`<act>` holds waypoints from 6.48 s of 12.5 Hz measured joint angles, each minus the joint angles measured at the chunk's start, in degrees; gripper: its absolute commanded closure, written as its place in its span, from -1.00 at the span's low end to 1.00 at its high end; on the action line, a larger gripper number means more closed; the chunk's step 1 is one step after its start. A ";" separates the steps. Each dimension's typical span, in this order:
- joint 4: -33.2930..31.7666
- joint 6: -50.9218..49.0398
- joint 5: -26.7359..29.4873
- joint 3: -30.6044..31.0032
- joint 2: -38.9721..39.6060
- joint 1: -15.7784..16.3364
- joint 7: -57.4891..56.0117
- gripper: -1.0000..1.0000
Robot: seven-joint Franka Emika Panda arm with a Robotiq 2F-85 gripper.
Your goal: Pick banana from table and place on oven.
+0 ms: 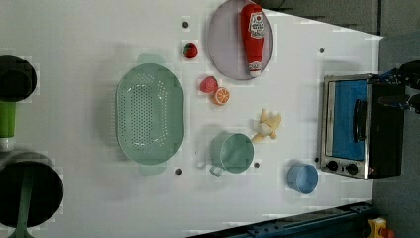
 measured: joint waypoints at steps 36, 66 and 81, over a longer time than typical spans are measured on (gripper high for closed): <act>-37.15 58.66 0.33 -0.92 24.79 -1.54 1.94 0.48; -6.15 14.60 -3.97 -31.75 11.46 -6.00 -31.37 0.48; -2.85 15.32 3.36 -33.09 14.92 -5.65 -43.99 -1.00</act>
